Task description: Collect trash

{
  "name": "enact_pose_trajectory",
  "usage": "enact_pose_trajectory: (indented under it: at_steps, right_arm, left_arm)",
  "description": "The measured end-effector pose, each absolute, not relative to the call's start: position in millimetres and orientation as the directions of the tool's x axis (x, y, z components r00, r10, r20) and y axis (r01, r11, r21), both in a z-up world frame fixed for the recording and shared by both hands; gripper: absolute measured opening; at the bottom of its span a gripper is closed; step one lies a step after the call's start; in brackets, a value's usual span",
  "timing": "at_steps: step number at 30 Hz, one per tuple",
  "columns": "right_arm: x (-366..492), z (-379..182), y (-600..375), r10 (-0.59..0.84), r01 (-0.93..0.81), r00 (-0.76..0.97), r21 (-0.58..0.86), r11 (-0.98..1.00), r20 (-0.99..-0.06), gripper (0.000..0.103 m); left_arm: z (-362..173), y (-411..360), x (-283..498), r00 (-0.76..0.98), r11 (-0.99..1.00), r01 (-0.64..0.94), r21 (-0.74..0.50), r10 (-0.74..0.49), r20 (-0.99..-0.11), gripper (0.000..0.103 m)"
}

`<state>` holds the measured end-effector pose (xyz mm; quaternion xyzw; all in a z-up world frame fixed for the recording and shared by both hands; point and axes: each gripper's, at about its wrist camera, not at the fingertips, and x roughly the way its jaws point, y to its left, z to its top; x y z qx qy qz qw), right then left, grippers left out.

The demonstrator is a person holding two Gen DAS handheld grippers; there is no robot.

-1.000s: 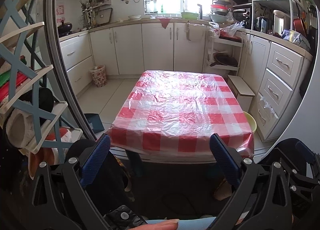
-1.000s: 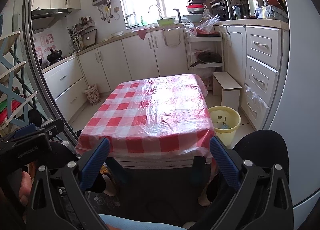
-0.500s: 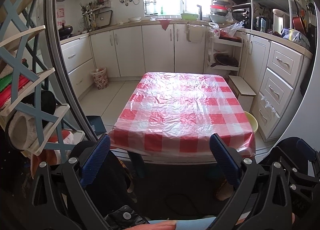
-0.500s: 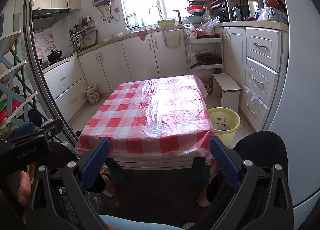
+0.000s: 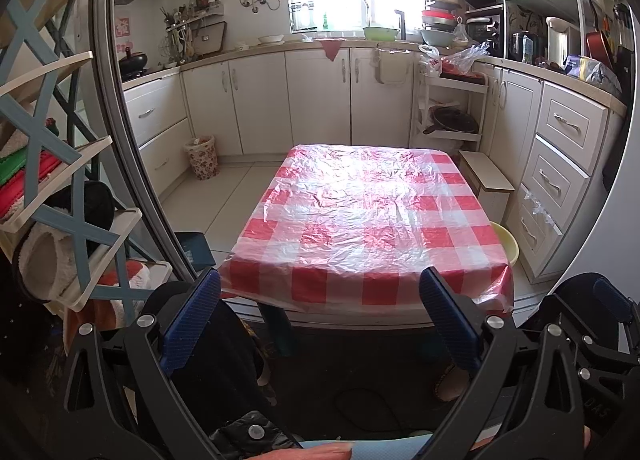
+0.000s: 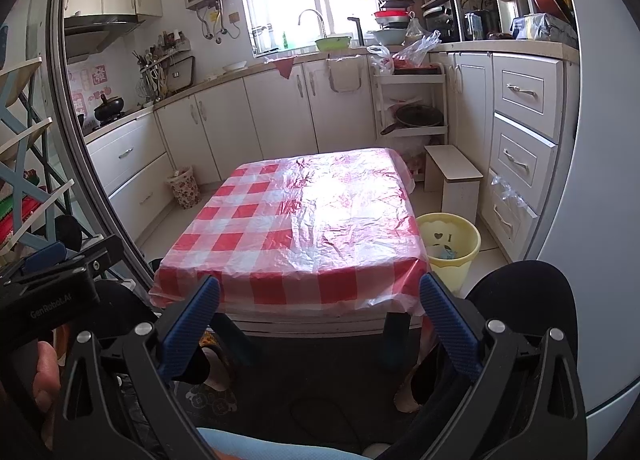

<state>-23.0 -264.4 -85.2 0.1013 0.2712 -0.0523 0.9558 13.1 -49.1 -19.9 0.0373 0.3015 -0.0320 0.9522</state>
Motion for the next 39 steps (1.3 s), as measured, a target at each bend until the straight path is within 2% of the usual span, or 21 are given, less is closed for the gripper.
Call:
enact_pose_trajectory:
  at_steps: [39]
  right_arm:
    - [-23.6,-85.0,-264.6,-0.047,0.154,0.848,0.162,0.975,-0.527,0.096]
  left_arm:
    - [-19.2,-43.6,13.3,0.822,0.995,0.078,0.056,-0.032,-0.569,0.095]
